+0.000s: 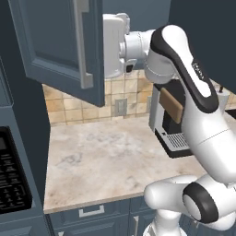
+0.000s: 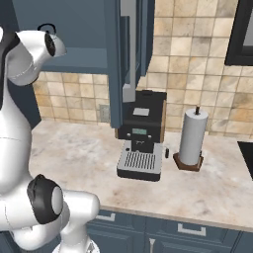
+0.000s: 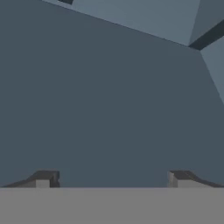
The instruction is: Open the cabinet, pick the kettle from the cabinet, and place it in the sink.
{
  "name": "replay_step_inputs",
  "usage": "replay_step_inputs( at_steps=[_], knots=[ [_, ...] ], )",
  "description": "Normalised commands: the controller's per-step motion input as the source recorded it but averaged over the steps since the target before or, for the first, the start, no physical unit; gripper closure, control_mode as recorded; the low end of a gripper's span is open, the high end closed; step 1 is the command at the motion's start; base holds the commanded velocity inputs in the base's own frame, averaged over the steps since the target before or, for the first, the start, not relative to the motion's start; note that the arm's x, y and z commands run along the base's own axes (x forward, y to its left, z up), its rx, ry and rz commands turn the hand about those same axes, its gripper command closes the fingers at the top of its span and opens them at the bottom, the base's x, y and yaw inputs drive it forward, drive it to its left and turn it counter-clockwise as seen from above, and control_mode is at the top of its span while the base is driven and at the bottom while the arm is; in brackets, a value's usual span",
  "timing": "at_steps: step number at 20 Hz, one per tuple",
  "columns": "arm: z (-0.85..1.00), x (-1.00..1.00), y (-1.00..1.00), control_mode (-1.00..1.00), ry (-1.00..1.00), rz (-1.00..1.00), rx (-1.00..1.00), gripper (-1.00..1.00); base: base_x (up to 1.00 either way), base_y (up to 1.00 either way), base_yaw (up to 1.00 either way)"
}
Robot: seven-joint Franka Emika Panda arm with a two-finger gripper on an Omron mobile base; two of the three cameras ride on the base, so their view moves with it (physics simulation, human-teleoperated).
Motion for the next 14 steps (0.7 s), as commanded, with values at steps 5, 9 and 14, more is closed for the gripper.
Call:
replay_step_inputs(
  at_steps=[5,9,14],
  knots=[
    [-0.01,-0.16,0.46,-1.00,0.00,0.09,0.00,-1.00,0.00,0.00,0.00],
    [-0.03,-0.11,0.47,-1.00,0.00,0.08,0.00,-1.00,0.00,0.00,0.00],
    [-0.01,-0.03,0.44,-1.00,0.00,0.05,0.00,-1.00,0.00,0.00,0.00]
  ],
)
